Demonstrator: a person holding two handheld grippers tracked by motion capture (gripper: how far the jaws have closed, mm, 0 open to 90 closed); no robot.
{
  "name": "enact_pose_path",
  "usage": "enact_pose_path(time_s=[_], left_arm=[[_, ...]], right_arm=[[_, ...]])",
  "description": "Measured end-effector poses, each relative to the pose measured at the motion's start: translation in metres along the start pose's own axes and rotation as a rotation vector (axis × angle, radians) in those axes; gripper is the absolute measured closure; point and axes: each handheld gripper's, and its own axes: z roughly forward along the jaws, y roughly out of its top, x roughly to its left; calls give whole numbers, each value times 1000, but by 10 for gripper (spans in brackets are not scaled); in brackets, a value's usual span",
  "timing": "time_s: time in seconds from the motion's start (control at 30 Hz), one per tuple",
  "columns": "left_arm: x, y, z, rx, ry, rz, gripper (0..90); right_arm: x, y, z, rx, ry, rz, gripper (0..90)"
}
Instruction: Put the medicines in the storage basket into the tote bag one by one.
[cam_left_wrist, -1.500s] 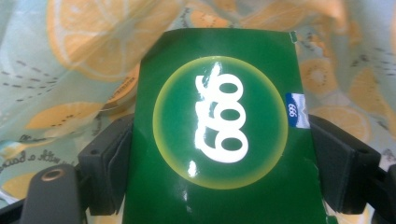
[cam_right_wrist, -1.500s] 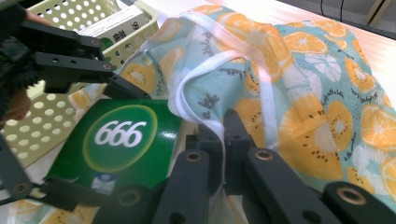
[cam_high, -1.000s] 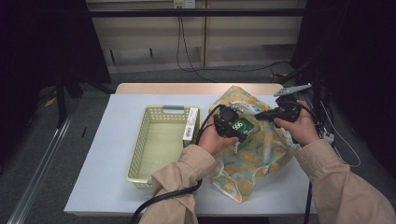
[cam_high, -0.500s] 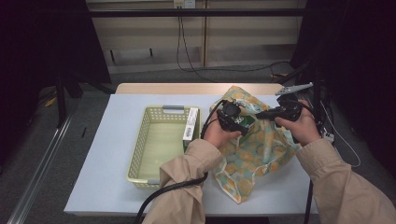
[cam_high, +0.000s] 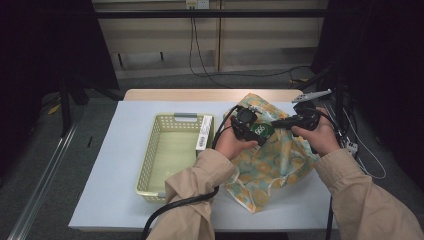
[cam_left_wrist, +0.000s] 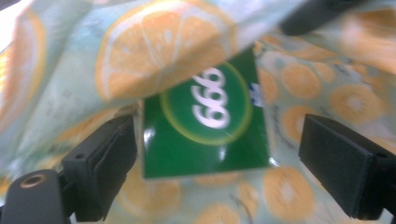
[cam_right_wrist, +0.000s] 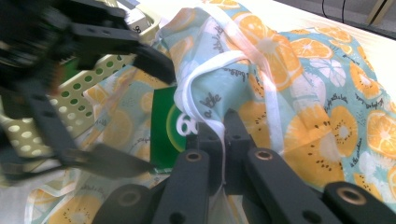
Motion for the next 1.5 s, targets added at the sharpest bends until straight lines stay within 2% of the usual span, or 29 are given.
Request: enact_pose_path(time_s=[0.07, 0.17, 0.27, 0.33, 0.53, 0.57, 0.6, 0.67, 0.83, 1.03, 1.4, 1.5], left_arm=[[0, -4, -12, 6, -1, 3, 113], [1, -10, -30, 2, -2, 31, 111], [2, -15, -48, -29, -19, 10, 110], [4, -17, -59, -38, -2, 17, 109], [16, -28, -80, -49, 29, -9, 108], [17, -30, -82, -45, 61, -12, 108], [21, -33, -84, -48, 40, -16, 108], [26, -38, -88, -43, 50, -22, 108], [38, -52, -96, -42, 104, -29, 115], [55, -69, -102, -24, 148, -68, 116], [64, -87, -100, -28, 156, -109, 121], [65, -91, -99, -12, 152, -103, 121]], right_arm=[[1, -1, 1, 5, -2, -3, 895], [2, -2, 2, 8, -3, -3, 895], [2, -3, 2, 11, -8, 1, 895], [2, -3, 2, 15, -10, 1, 895], [4, -4, 2, 14, -14, -2, 895], [4, -3, 1, 12, -12, -2, 895], [4, -3, 1, 11, -12, -2, 895], [4, -3, 1, 12, -14, -3, 895], [5, -3, 2, 16, -7, -2, 895], [5, -3, 3, 13, -6, -2, 895], [5, -4, 3, 13, -10, -3, 895], [4, -4, 3, 14, -11, -3, 895]])
